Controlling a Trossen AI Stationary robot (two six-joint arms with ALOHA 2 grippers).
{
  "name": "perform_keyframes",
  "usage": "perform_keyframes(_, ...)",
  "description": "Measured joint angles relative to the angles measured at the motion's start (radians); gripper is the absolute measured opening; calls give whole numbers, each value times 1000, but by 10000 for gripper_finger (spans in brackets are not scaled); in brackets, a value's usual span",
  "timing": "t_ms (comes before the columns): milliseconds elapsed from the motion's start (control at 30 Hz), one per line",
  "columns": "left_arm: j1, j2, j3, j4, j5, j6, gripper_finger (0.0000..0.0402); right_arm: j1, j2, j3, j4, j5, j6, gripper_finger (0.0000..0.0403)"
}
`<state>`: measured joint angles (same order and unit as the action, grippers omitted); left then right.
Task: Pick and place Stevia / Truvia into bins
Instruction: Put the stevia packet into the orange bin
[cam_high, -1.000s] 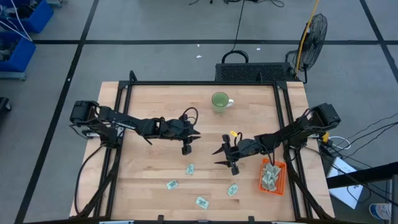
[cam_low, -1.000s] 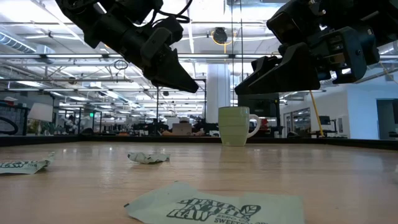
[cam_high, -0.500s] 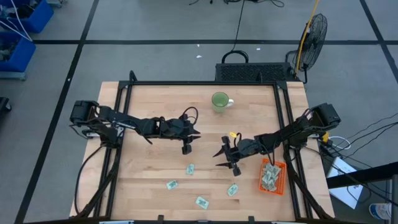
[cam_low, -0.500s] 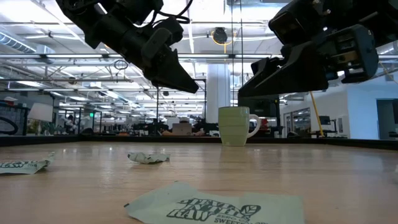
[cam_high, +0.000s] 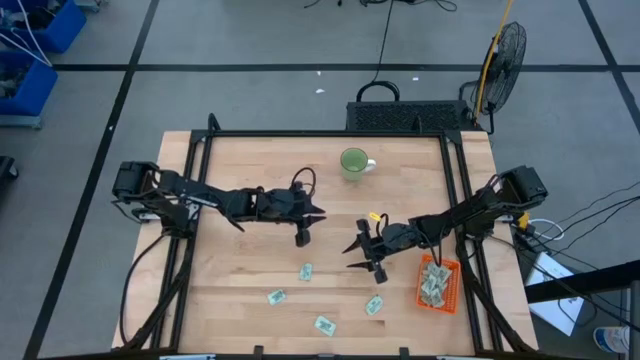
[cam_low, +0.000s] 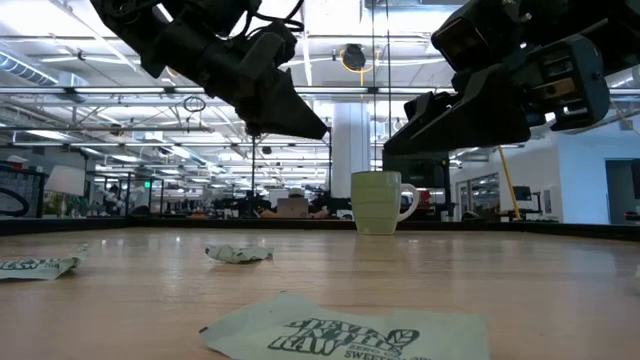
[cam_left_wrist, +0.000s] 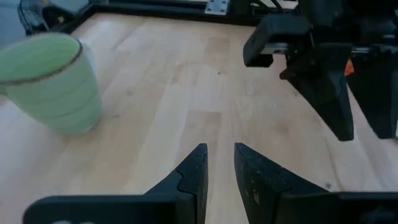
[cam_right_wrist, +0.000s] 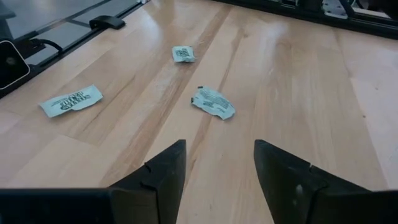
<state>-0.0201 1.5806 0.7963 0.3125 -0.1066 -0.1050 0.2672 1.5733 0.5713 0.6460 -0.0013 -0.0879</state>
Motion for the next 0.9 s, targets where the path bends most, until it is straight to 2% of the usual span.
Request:
perform_keyframes(267,-1,0,0,3,0,-167,85,0,0,0,-3,0,-2,181)
perform_keyframes(500,-1,1,0,8,15,-142,85,0,0,0,-5,0,-2,181)
perform_keyframes(567,-2,1,0,-16,89,-126,85,0,0,0,-5,0,-2,181)
perform_keyframes(733,-53,-8,0,-224,463,-52,85,0,0,0,-10,0,-2,181)
perform_keyframes(800,-96,-7,0,-341,573,-37,85,0,0,0,-12,0,-2,181)
perform_keyframes(833,-124,-7,0,-396,604,-42,85,0,0,0,-12,0,-2,181)
perform_keyframes(900,-180,-7,0,-486,603,-66,85,0,0,0,-12,0,-2,181)
